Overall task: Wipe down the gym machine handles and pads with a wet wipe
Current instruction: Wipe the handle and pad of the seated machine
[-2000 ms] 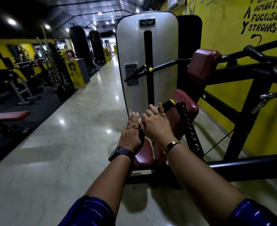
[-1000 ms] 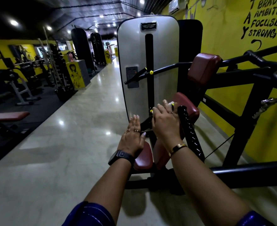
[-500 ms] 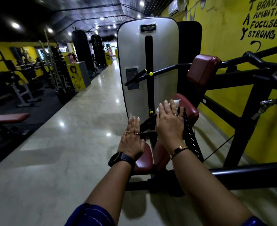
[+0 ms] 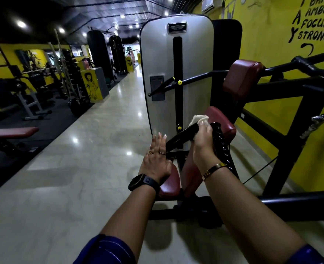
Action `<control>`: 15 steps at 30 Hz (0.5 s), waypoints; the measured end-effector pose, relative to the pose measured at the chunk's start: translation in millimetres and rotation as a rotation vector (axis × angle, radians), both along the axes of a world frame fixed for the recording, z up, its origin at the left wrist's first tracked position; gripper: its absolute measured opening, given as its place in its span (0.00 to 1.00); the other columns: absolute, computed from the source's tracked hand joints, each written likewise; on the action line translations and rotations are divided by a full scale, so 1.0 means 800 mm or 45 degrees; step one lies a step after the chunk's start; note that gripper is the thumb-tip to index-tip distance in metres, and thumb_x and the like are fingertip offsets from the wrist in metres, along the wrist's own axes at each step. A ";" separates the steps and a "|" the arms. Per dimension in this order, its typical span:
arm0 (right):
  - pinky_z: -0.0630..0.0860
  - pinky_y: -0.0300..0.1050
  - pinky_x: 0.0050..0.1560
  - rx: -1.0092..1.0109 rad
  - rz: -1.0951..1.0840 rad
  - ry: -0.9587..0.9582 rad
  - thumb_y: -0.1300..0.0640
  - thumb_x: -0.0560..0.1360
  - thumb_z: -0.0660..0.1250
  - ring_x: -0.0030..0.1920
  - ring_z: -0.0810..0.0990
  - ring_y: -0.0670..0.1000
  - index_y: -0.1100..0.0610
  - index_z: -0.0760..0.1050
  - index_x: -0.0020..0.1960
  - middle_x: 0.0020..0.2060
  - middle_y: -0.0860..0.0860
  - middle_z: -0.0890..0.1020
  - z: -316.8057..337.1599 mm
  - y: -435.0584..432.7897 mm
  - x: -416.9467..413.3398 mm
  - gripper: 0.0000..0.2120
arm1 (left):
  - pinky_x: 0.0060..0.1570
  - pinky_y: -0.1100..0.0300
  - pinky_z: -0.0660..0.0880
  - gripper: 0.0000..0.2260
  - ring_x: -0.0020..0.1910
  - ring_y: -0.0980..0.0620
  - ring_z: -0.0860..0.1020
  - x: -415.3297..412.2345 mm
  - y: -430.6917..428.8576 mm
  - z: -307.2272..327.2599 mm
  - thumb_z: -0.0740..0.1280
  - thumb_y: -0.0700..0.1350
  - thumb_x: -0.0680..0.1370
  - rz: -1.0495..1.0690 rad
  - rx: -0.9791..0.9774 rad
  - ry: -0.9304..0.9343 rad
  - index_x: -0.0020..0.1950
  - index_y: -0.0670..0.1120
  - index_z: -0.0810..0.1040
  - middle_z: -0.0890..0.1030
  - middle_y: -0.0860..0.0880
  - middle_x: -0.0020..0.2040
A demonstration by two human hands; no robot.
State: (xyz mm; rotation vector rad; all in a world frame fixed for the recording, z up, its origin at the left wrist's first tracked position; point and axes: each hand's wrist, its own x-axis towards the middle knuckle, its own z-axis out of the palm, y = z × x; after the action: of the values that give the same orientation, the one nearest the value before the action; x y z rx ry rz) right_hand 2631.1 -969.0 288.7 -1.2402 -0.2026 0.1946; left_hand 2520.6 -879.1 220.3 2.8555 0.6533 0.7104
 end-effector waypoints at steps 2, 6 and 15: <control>0.75 0.51 0.48 0.105 0.066 -0.005 0.47 0.71 0.55 0.42 0.77 0.56 0.59 0.75 0.49 0.42 0.57 0.78 -0.003 0.000 -0.002 0.19 | 0.76 0.56 0.48 0.37 0.75 0.54 0.32 0.000 0.001 0.000 0.60 0.47 0.79 -0.003 -0.002 -0.013 0.78 0.48 0.37 0.39 0.48 0.80; 0.65 0.48 0.38 0.153 0.138 0.115 0.51 0.74 0.53 0.33 0.66 0.53 0.58 0.70 0.39 0.30 0.55 0.67 -0.003 0.000 -0.012 0.13 | 0.76 0.55 0.48 0.37 0.75 0.54 0.33 0.001 0.001 0.000 0.60 0.47 0.79 0.000 0.003 -0.004 0.79 0.47 0.38 0.39 0.48 0.80; 0.68 0.43 0.41 0.173 0.520 0.574 0.61 0.78 0.50 0.47 0.79 0.53 0.54 0.80 0.50 0.57 0.57 0.81 -0.020 0.004 -0.045 0.19 | 0.76 0.57 0.46 0.37 0.75 0.54 0.33 0.000 0.001 0.000 0.60 0.44 0.78 -0.017 0.005 -0.009 0.79 0.48 0.39 0.40 0.48 0.80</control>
State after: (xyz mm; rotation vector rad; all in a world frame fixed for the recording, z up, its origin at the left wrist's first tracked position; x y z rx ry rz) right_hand 2595.3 -965.7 272.8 -0.9805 -0.0725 0.7920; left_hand 2520.4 -878.2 220.4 2.8566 0.6324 0.7202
